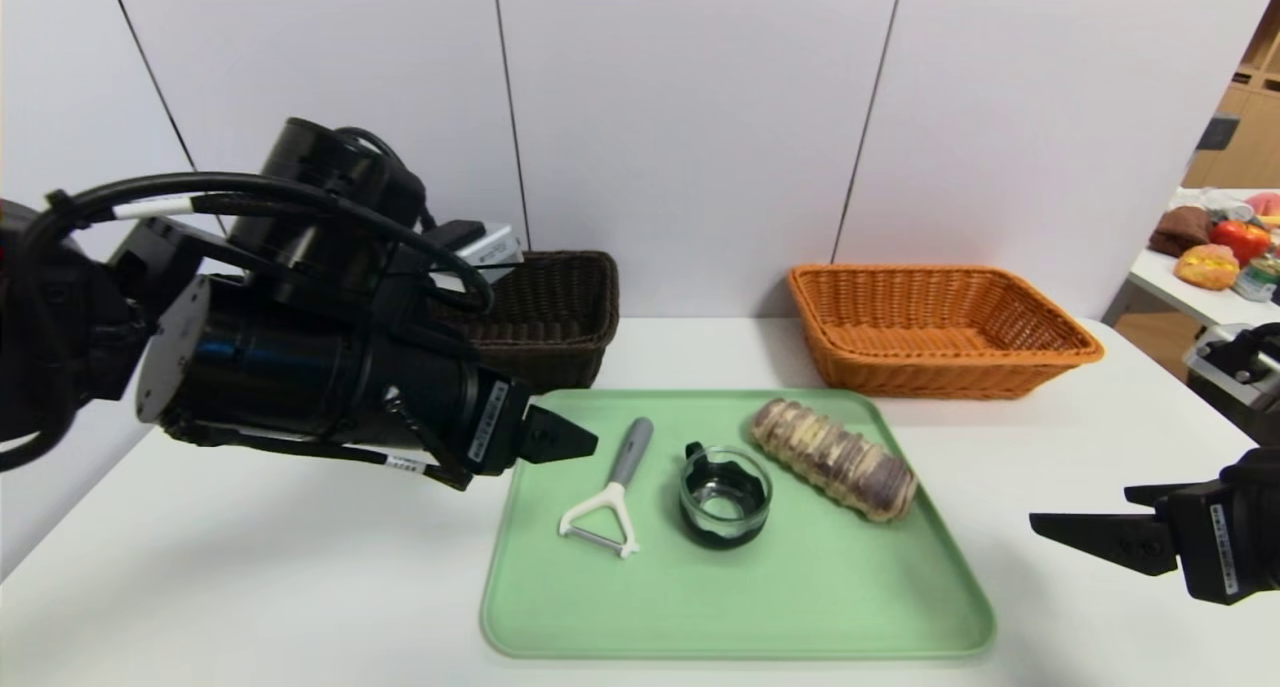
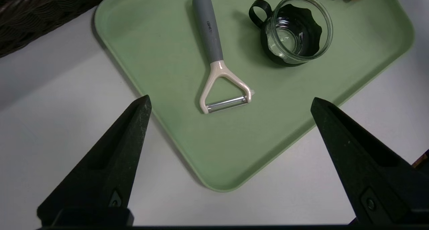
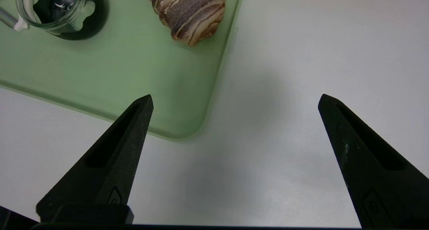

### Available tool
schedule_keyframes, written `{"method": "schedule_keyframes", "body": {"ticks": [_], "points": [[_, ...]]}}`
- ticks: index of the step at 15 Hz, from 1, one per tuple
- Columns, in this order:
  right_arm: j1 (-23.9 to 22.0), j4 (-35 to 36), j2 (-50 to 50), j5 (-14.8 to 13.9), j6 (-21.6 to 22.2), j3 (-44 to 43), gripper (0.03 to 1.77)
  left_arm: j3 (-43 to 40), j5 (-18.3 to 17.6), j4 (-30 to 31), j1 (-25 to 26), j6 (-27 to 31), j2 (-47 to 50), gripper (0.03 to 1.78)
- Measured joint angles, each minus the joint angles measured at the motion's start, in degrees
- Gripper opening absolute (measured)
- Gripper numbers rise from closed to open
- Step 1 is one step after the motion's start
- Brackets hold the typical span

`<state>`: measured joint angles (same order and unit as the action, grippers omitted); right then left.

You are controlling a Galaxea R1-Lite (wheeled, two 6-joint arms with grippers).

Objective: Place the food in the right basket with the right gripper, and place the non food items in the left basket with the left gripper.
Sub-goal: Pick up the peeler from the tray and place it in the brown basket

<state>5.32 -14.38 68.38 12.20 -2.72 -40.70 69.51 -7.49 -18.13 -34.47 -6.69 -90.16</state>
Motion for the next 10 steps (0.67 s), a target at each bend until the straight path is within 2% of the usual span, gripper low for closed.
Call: {"method": "schedule_keyframes", "body": {"ticks": [5, 7, 10], "points": [[0.33, -0.41, 0.74, -0.05, -0.02, -0.04, 1.70, 2.29, 3.90, 0.07, -2.57, -4.72, -5.90, 1.69], [0.52, -0.74, 0.78, -0.30, 0.02, -0.06, 1.70, 4.28, 7.62, 0.02, -3.21, -9.26, -8.40, 1.69], [0.55, -1.10, 0.65, -0.41, 0.16, 0.05, 1.70, 6.78, 12.12, -0.34, -4.33, -13.15, -11.17, 1.69]]}}
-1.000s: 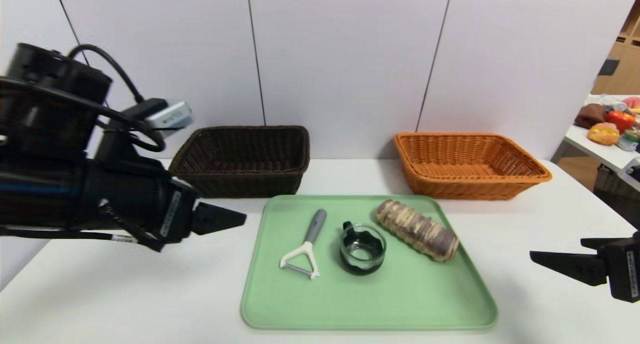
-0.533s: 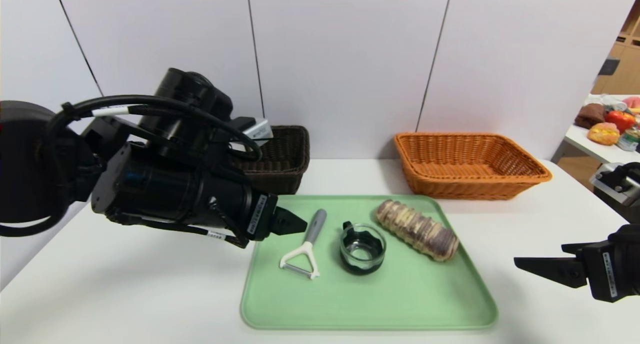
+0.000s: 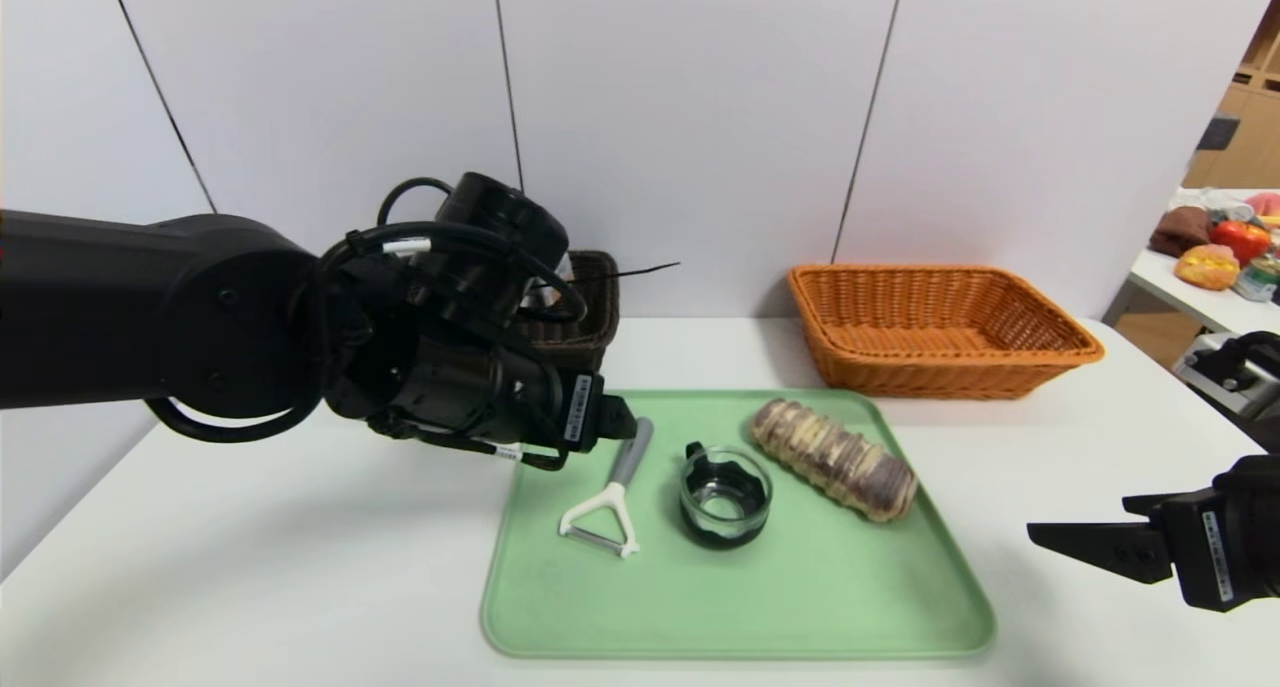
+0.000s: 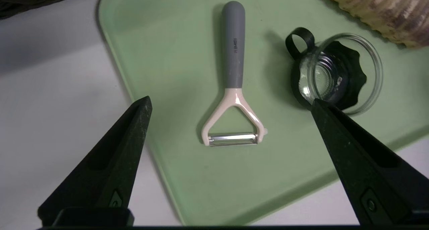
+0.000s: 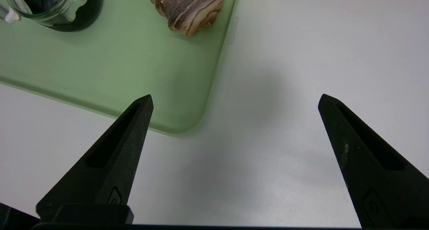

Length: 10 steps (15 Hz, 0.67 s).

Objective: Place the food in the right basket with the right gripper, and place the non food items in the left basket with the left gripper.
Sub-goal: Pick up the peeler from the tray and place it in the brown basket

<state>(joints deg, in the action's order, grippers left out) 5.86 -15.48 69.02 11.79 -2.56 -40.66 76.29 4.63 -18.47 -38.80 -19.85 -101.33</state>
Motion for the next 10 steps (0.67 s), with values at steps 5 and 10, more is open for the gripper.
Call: {"method": "schedule_keyframes", "body": {"ticks": [5, 10], "points": [[0.00, 0.33, -0.15, -0.61, 0.13, -0.20, 1.70, 3.39, 9.08, 0.22, -2.45, -2.95, -4.90, 1.69], [0.00, 0.38, -0.15, -0.55, 0.15, -0.22, 1.70, 7.17, 11.82, 0.22, -3.30, -3.96, -10.24, 1.69]]}}
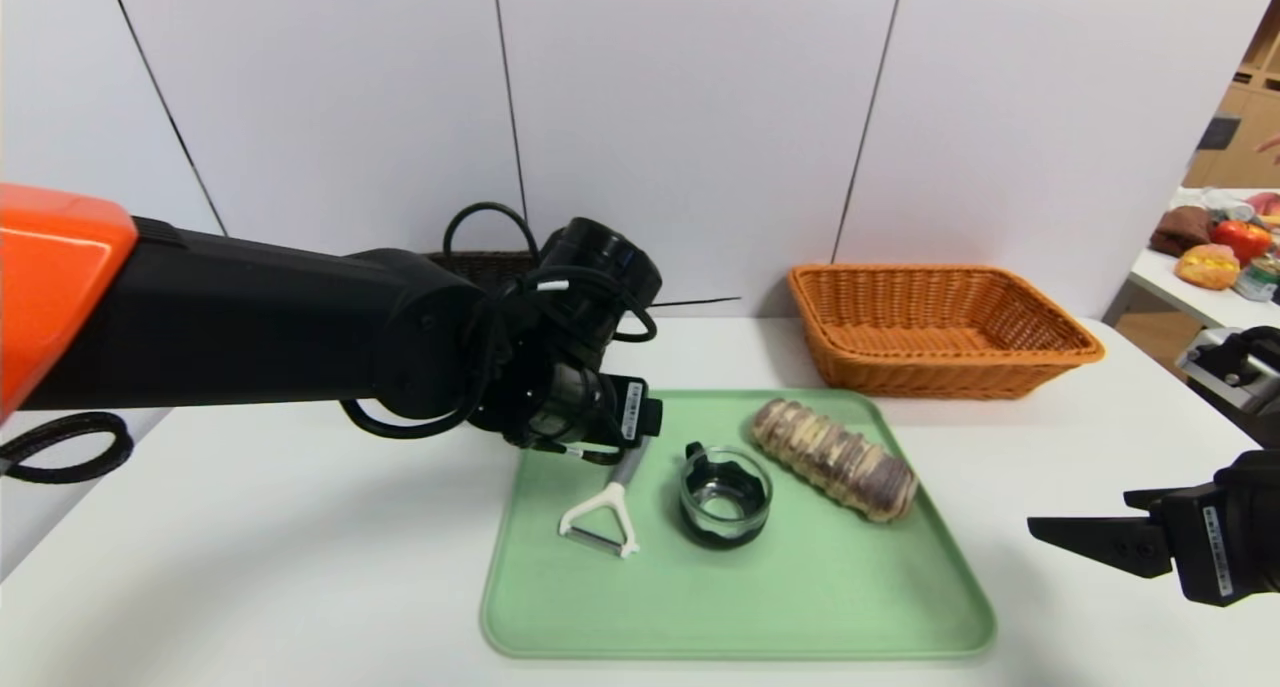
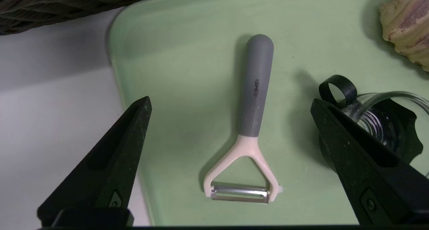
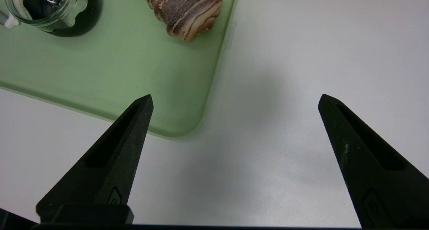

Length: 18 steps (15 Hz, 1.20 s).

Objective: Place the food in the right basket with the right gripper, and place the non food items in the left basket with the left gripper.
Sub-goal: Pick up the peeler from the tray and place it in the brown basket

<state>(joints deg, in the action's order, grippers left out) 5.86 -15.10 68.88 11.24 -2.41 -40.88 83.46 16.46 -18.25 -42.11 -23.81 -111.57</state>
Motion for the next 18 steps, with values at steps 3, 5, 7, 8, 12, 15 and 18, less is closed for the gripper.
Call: {"method": "schedule_keyframes", "body": {"ticks": [3, 5, 7, 8, 12, 15, 18], "points": [[0.00, -0.18, -0.11, 0.02, 0.07, 0.00, 1.70, 1.30, 0.27, 0.06, -0.15, 0.11, -2.66, 1.69], [0.00, -0.18, -0.22, 0.02, 0.11, 0.00, 1.70, 1.46, 0.35, -0.05, -0.12, 0.20, -4.08, 1.69], [0.00, -0.20, -0.28, 0.00, 0.10, 0.02, 1.70, 1.30, 0.35, -0.22, -0.17, 0.24, -5.08, 1.69], [0.00, -0.20, -0.28, 0.02, 0.10, 0.02, 1.70, 1.11, 0.35, -0.29, -0.12, 0.28, -5.41, 1.69], [0.00, -0.35, -0.39, 0.02, 0.16, 0.02, 1.70, 0.88, 0.32, -0.33, -0.17, 0.28, -6.29, 1.69], [0.00, -0.35, -0.79, 0.02, 0.16, 0.09, 1.70, 0.88, 0.29, -0.35, -0.17, 0.30, -6.79, 1.69], [0.00, -0.35, -1.07, 0.00, 0.16, 0.30, 1.70, 0.89, 0.29, -0.35, -0.15, 0.24, -7.28, 1.69]]}}
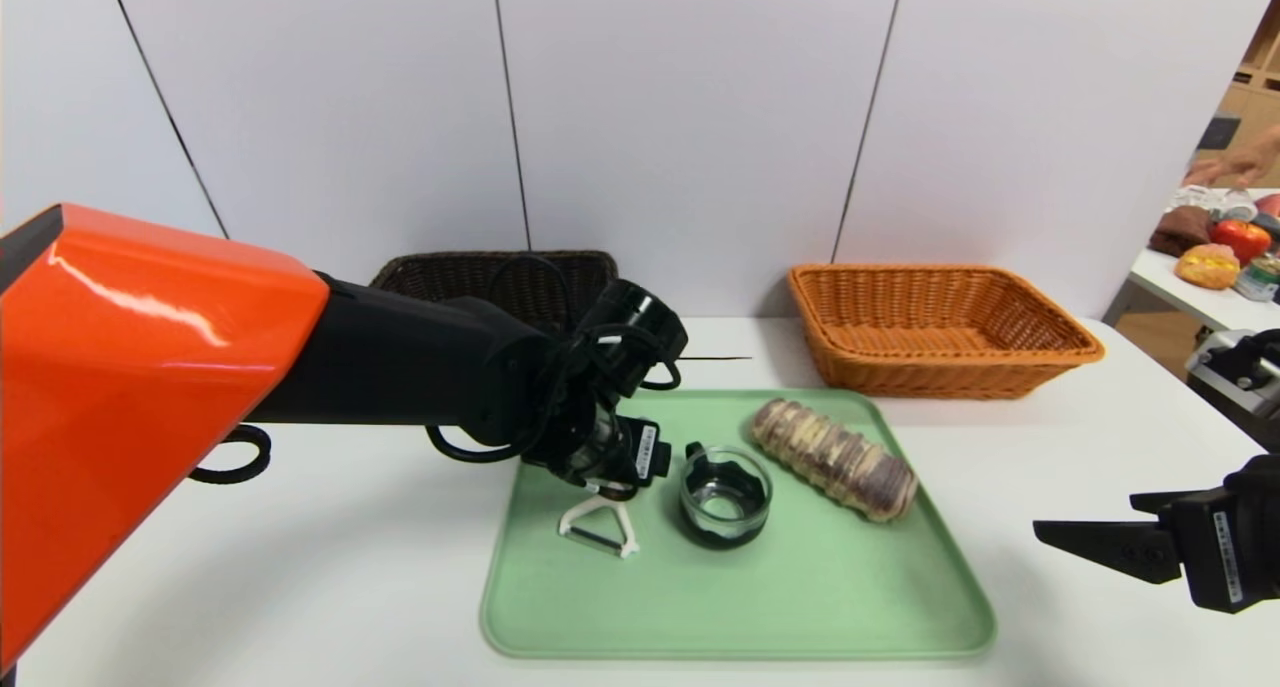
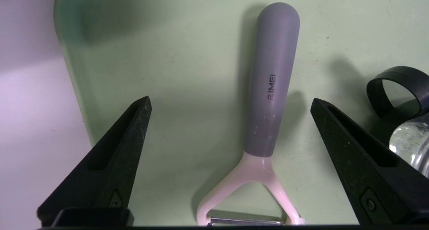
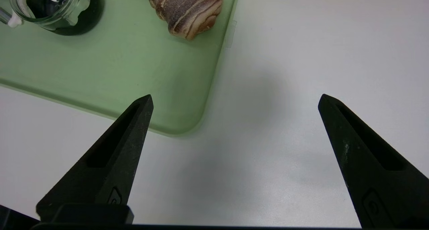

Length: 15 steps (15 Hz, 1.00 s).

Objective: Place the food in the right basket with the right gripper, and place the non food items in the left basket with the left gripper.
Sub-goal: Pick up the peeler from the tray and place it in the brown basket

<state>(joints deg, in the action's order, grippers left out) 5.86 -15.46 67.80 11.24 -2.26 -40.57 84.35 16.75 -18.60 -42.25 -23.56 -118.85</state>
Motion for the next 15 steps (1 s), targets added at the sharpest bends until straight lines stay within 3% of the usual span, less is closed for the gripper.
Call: {"method": "schedule_keyframes", "body": {"ticks": [12, 15], "points": [[0.02, -0.05, -1.33, 0.09, 0.02, 0.30, 1.70, 0.07, 0.00, 0.17, -0.05, -0.33, -0.85, 1.69], [0.02, -0.05, -1.40, 0.11, 0.00, 0.39, 1.70, -0.01, 0.11, 0.28, -0.16, -0.20, -1.19, 1.17]]}}
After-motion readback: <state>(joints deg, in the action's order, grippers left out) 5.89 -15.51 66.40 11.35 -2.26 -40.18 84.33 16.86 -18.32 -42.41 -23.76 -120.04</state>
